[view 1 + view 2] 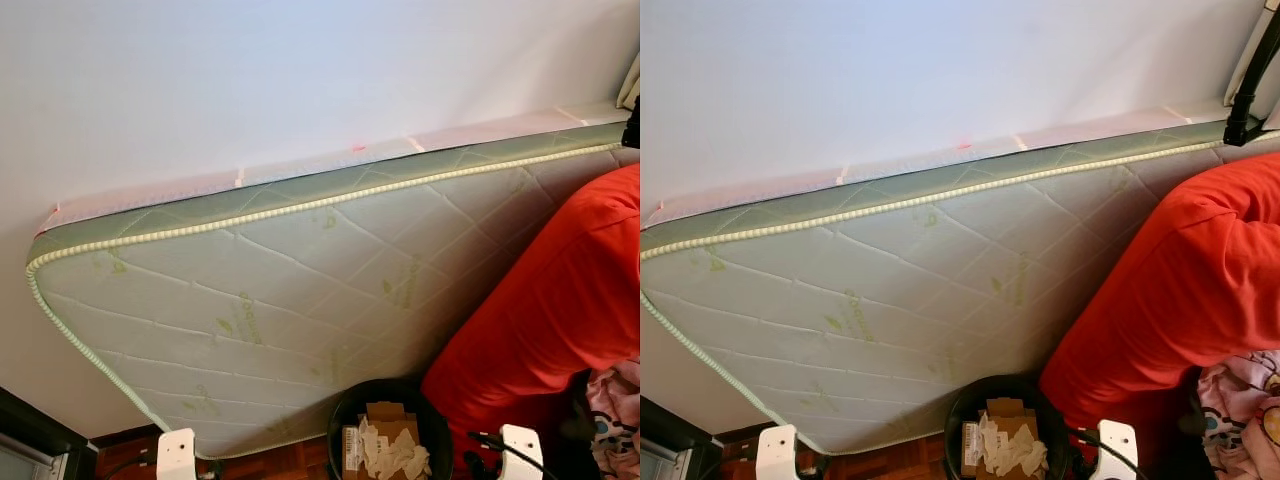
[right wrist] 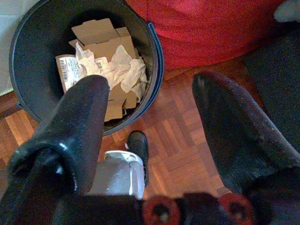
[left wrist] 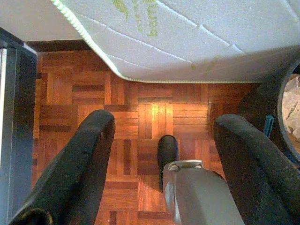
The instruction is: Clean up the room
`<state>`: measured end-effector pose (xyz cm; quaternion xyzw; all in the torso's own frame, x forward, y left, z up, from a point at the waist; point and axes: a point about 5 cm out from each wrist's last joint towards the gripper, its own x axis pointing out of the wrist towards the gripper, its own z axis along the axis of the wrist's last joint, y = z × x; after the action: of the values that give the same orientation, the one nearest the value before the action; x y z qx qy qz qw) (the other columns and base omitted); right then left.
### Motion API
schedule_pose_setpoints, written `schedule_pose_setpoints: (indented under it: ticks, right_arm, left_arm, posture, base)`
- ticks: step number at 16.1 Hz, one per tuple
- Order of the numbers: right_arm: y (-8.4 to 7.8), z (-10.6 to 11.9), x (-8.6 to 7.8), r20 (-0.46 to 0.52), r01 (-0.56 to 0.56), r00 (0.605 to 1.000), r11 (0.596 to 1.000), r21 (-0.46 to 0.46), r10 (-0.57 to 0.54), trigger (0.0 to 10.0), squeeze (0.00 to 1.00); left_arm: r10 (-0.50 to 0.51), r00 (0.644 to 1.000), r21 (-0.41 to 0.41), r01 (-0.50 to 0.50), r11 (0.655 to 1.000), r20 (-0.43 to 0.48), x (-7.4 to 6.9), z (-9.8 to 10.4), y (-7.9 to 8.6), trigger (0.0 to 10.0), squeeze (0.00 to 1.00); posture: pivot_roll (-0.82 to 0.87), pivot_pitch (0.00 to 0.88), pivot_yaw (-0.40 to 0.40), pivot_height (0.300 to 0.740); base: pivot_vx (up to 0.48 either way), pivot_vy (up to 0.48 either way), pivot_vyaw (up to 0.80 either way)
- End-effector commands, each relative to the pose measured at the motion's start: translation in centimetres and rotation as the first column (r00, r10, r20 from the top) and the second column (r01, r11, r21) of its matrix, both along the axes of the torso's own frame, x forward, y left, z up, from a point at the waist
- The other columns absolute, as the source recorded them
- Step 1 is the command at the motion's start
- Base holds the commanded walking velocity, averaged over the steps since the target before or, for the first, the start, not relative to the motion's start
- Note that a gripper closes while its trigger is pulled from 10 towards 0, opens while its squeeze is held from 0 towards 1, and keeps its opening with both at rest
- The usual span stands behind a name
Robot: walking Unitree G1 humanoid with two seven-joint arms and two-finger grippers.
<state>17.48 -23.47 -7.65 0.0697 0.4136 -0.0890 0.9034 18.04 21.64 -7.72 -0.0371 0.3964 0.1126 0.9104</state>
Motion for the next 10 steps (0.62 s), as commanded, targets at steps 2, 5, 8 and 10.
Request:
schedule_pose_setpoints:
  ticks: [2, 5, 8, 10]
  right_arm:
    - [0.45, -0.19, -0.11, -0.011, 0.002, 1.0, 1.0, 0.017, -0.002, 10.0, 0.0]
    - [0.73, -0.32, -0.2, -0.025, -0.017, 1.0, 1.0, 0.019, 0.018, 10.0, 0.0]
    - [0.8, -0.21, 0.05, -0.015, -0.019, 1.0, 1.0, 0.022, 0.019, 10.0, 0.0]
    - [0.8, -0.24, -0.04, -0.013, -0.019, 1.0, 1.0, 0.024, 0.02, 10.0, 0.0]
  left_arm:
    - [-0.001, 0.999, 0.015, 0.002, 1.0, -0.042, -0.88, -0.3, 0.83, 10.0, 0.0]
    - [0.01, 0.999, 0.023, -0.009, 1.0, -0.033, -0.96, -0.19, 1.34, 10.0, 0.0]
    - [0.016, 0.999, 0.021, -0.016, 1.0, -0.033, -1.05, -0.23, 1.32, 10.0, 0.0]
    - [0.018, 0.999, 0.02, -0.018, 1.0, -0.038, -1.17, -0.31, 1.25, 10.0, 0.0]
  posture:
    - [-0.12, 0.0, 0.058, 0.74]
    - [-0.06, 0.0, 0.042, 0.74]
    - [-0.06, 0.0, 0.039, 0.74]
    - [-0.06, 0.0, 0.035, 0.74]
  base:
    - [0.0, 0.0, 0.0]
    - [0.0, 0.0, 0.0]
    - [0.0, 0.0, 0.0]
    - [0.0, 0.0, 0.0]
